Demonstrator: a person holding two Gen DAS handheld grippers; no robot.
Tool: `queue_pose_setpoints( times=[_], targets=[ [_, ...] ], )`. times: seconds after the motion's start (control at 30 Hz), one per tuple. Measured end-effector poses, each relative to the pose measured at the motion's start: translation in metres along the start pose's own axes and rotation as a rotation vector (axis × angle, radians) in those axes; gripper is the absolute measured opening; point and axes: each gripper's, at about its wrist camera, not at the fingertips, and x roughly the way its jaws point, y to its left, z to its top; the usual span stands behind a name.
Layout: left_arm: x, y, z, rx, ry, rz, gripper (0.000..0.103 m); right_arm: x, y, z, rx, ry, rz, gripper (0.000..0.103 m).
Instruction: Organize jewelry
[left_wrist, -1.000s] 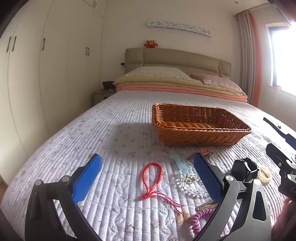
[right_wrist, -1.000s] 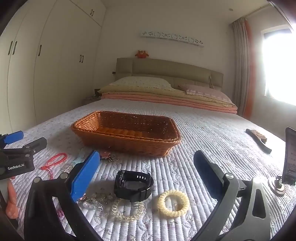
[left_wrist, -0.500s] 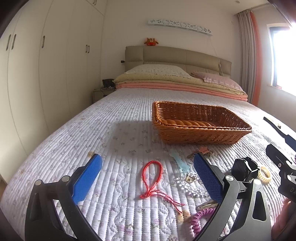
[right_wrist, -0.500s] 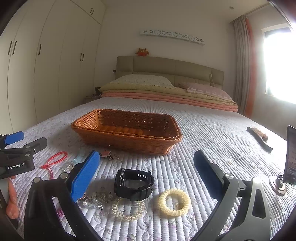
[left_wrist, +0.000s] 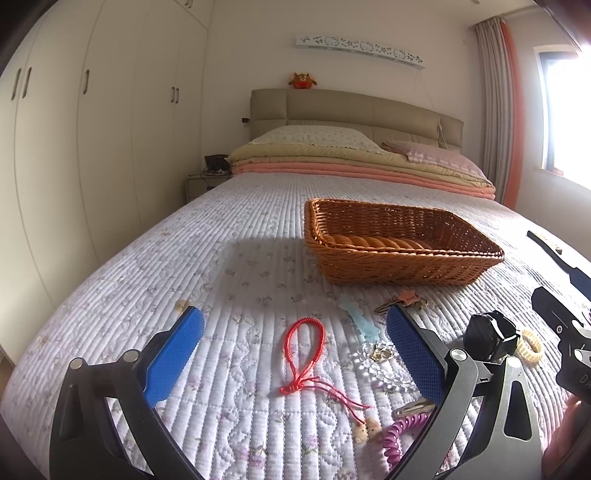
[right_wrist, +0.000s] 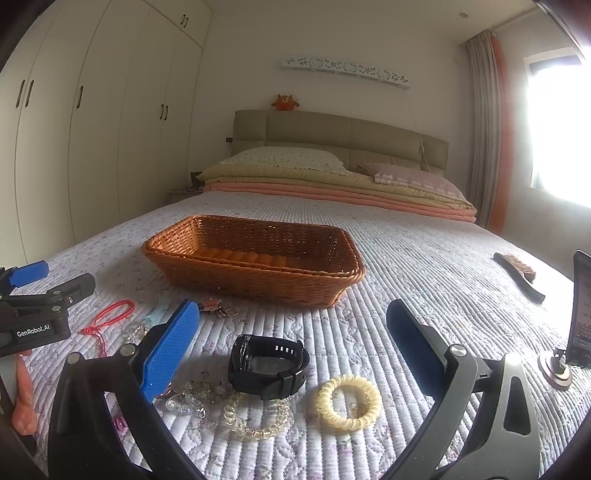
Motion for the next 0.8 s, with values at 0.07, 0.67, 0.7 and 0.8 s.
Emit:
queue_pose_setpoints(
  times=[0.07,0.67,0.7,0.8],
  targets=[
    [-0.0004,0.0002,-0.0003,0.0,0.0,0.0,0.096,0.0003,0.0003,-0.0001,0.001,0.0,0.0,0.097],
    [-0.0003,0.0008,0.0005,0.001,-0.001,0.0,0.096,-0.0001,0.0012,-0.001,-0.001,0.003,0.005,0.097],
    [0.0004,0.0001,0.0008,0.001,0.0,0.0,0.096,0.0009,0.0013,-0.0008,-0.001,0.004,0.005,0.097],
    [0.0005,0.0004,0.0006,0.001,0.001,0.0,0.096,-0.0001,0.0017,-0.001,-0.004,0.004,0.004,0.097]
  ],
)
